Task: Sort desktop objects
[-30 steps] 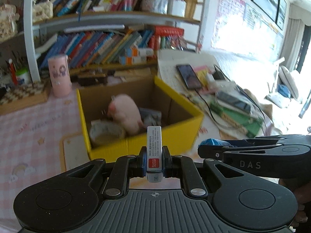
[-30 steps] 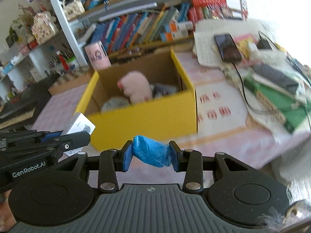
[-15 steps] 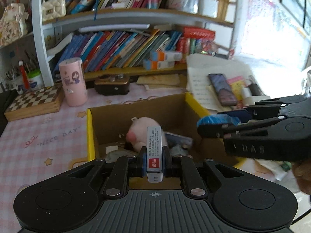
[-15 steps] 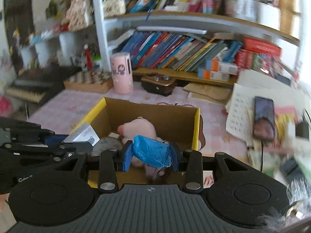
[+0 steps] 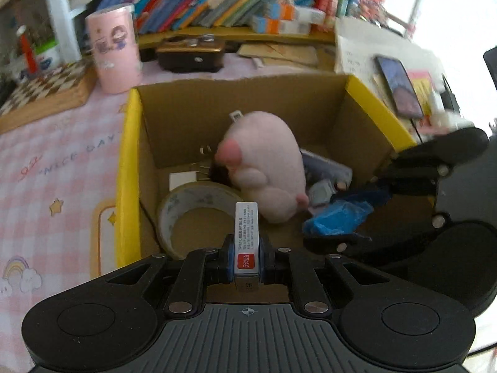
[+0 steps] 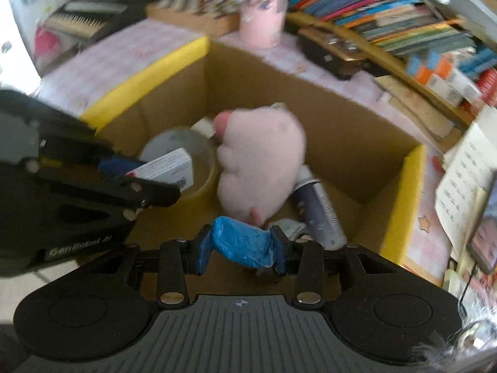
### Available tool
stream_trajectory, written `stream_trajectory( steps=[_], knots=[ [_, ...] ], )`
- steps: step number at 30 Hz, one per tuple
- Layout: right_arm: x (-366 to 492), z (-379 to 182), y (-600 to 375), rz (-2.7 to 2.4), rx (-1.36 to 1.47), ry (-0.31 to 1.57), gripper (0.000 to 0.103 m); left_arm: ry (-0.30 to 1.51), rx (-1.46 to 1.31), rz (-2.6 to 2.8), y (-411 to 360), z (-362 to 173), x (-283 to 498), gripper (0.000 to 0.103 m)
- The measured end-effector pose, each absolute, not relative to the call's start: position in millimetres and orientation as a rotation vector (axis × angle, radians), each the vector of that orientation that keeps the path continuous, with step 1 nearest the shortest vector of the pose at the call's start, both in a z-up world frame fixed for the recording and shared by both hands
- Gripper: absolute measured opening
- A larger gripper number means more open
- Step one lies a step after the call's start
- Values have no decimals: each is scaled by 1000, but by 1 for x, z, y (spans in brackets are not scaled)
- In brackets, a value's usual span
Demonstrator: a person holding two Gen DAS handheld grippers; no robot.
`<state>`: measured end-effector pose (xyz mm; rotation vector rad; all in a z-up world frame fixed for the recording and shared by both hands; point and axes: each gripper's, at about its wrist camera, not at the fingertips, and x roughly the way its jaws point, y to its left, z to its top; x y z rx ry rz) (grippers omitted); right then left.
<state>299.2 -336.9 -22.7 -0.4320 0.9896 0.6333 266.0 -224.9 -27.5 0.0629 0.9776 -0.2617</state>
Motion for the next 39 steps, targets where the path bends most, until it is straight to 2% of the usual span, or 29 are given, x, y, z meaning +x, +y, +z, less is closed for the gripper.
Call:
stream_trajectory(
  steps=[5, 11, 13, 16, 18, 19, 20, 21, 22, 24, 28, 32, 39],
  knots=[
    [309, -32, -339, 636, -425, 1047, 37, 996, 123, -249, -233, -35, 269, 13],
    [306, -30, -343, 615, -419, 1021, 41, 959, 123, -229, -233, -32, 264, 16],
    [303, -25, -349, 588, -385, 998, 51, 935, 120, -217, -232, -27, 261, 22],
    [288, -9, -359, 563, -346, 939, 52, 880, 110, -213, -230, -14, 252, 34],
    [278, 3, -364, 540, -337, 892, 54, 836, 112, -196, -228, -4, 243, 55],
    [271, 9, -367, 530, -323, 868, 57, 796, 115, -178, -225, 4, 235, 61],
    [264, 16, -371, 517, -302, 842, 59, 760, 115, -168, -222, 10, 228, 72],
    [256, 22, -374, 505, -279, 817, 65, 726, 110, -166, -218, 16, 220, 79],
    [248, 28, -377, 493, -251, 789, 71, 700, 101, -164, -214, 21, 213, 81],
    [232, 38, -380, 463, -197, 738, 75, 646, 70, -158, -204, 33, 197, 90],
    [194, 52, -378, 351, -112, 630, 81, 540, 3, -99, -177, 53, 157, 94],
    [157, 60, -372, 254, -28, 549, 82, 460, -12, -36, -151, 64, 119, 101],
    [83, 55, -335, 121, 43, 457, 89, 408, -1, 75, -110, 64, 58, 103]
  ],
)
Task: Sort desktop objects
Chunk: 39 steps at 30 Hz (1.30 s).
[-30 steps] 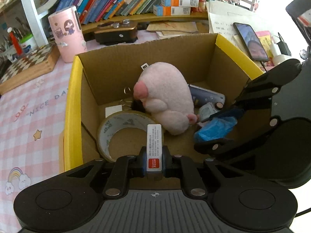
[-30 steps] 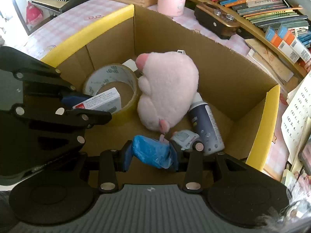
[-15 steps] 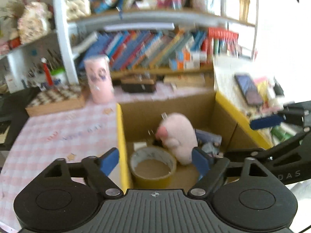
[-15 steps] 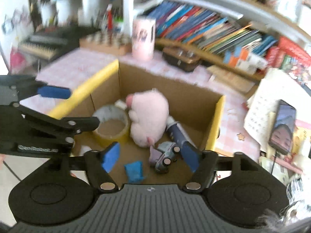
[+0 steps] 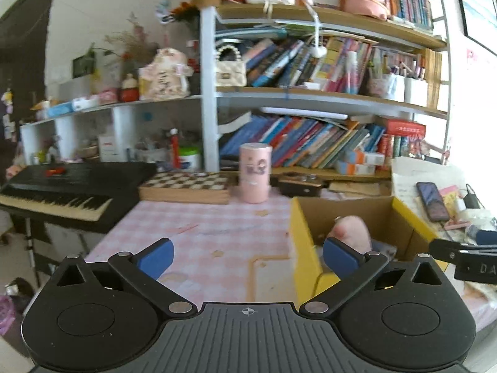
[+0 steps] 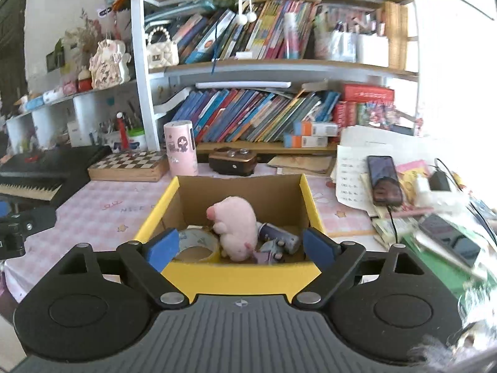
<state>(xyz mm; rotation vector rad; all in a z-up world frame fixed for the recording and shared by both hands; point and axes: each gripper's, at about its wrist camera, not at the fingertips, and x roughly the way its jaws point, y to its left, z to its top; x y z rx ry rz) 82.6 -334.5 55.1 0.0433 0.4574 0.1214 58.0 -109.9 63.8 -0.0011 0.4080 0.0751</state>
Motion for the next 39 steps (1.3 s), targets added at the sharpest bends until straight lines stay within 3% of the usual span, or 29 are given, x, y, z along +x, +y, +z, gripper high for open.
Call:
stream_trajectory(
  steps=[8, 13, 22, 39],
  knots=[
    [6, 34, -286, 61, 41, 486, 91, 423, -22, 137, -77, 49, -9, 103],
    [-35, 26, -263, 19, 33, 499, 103, 476, -3, 157, -66, 35, -36, 103],
    [-56, 12, -244, 3, 42, 583, 103, 564, 31, 125, -56, 19, -52, 103],
    [-65, 13, -244, -5, 64, 583, 103, 556, 72, 94, -63, 15, -62, 103]
  ],
)
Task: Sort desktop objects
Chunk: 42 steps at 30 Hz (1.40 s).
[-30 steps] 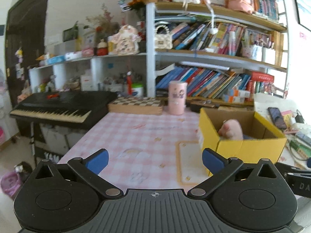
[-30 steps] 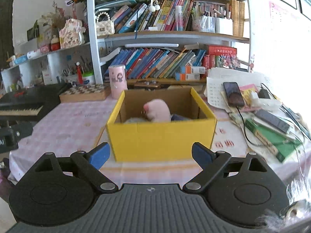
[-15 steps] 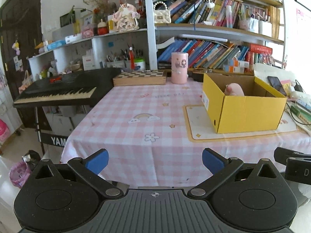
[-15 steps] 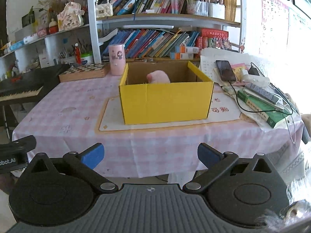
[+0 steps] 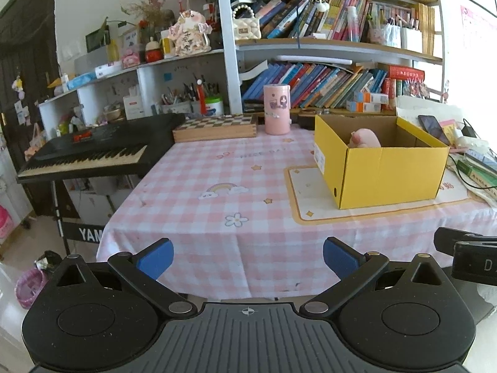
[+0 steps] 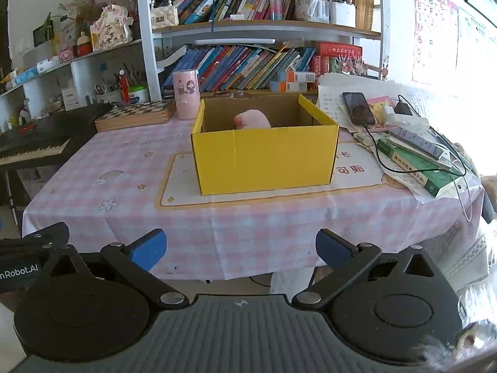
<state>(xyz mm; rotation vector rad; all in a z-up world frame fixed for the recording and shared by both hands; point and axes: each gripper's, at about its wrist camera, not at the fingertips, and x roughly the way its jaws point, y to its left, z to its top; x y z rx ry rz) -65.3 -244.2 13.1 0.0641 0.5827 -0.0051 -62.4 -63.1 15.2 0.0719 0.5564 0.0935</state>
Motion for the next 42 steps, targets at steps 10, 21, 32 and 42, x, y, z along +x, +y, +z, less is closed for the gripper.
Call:
stream_trajectory(
  steps=[10, 21, 32, 42],
  knots=[
    [-65, 12, -242, 8, 63, 600, 103, 562, 60, 114, -59, 16, -63, 103],
    [-64, 12, -237, 22, 51, 611, 103, 555, 83, 116, -61, 17, -65, 103],
    [-62, 12, -234, 43, 47, 620, 103, 551, 76, 119, -58, 17, -66, 103],
    [-62, 12, -231, 52, 41, 629, 103, 568, 64, 115, -55, 16, -63, 103]
  ],
)
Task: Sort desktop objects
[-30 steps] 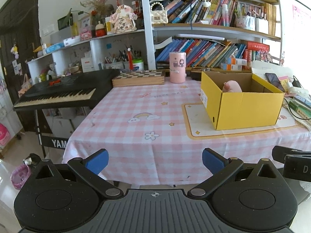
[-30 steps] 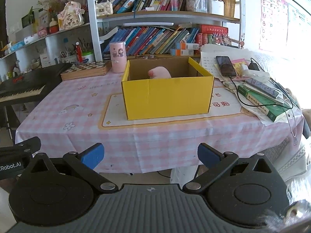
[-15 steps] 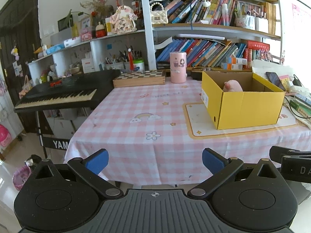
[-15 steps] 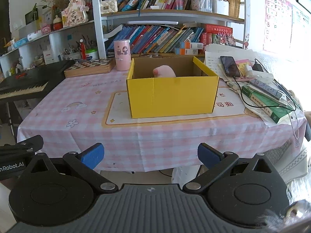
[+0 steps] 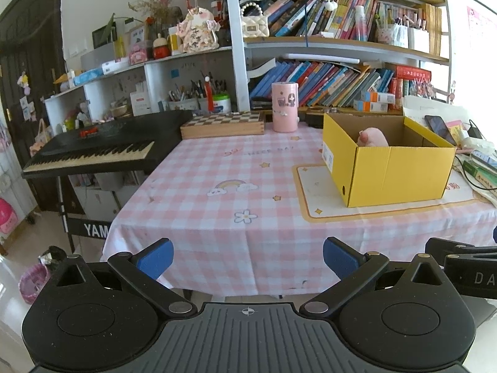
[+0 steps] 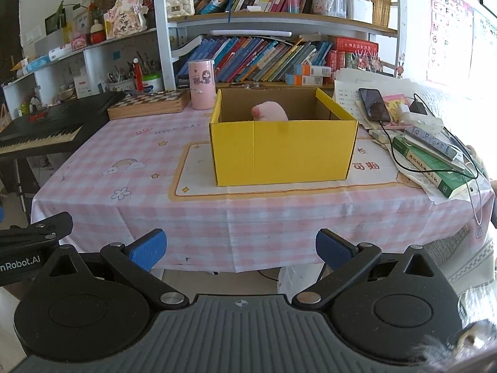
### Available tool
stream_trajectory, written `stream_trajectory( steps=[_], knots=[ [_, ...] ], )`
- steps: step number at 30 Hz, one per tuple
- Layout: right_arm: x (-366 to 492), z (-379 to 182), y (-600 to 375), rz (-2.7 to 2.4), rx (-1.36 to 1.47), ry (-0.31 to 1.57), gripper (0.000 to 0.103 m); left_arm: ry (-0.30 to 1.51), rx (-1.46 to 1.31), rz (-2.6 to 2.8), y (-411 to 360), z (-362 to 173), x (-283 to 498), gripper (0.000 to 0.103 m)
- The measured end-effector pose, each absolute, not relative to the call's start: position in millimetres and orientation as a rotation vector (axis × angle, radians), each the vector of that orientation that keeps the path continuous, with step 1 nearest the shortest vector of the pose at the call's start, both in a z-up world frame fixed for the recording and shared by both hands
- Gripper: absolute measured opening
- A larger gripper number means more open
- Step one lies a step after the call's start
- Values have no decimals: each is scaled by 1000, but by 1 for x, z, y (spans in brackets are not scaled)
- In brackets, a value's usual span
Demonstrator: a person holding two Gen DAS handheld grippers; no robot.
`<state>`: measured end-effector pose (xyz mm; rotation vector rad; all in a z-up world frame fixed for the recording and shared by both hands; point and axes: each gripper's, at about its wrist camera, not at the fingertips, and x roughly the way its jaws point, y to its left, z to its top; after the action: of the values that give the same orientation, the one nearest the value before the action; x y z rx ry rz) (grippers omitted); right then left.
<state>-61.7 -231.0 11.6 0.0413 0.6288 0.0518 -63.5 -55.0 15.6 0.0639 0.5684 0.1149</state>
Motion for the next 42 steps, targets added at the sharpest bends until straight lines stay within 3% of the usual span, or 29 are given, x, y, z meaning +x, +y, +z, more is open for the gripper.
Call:
stream_trajectory(
  steps=[42],
  knots=[
    [-54, 4, -218, 65, 19, 671, 103, 609, 28, 91, -43, 11, -56, 103]
  ],
)
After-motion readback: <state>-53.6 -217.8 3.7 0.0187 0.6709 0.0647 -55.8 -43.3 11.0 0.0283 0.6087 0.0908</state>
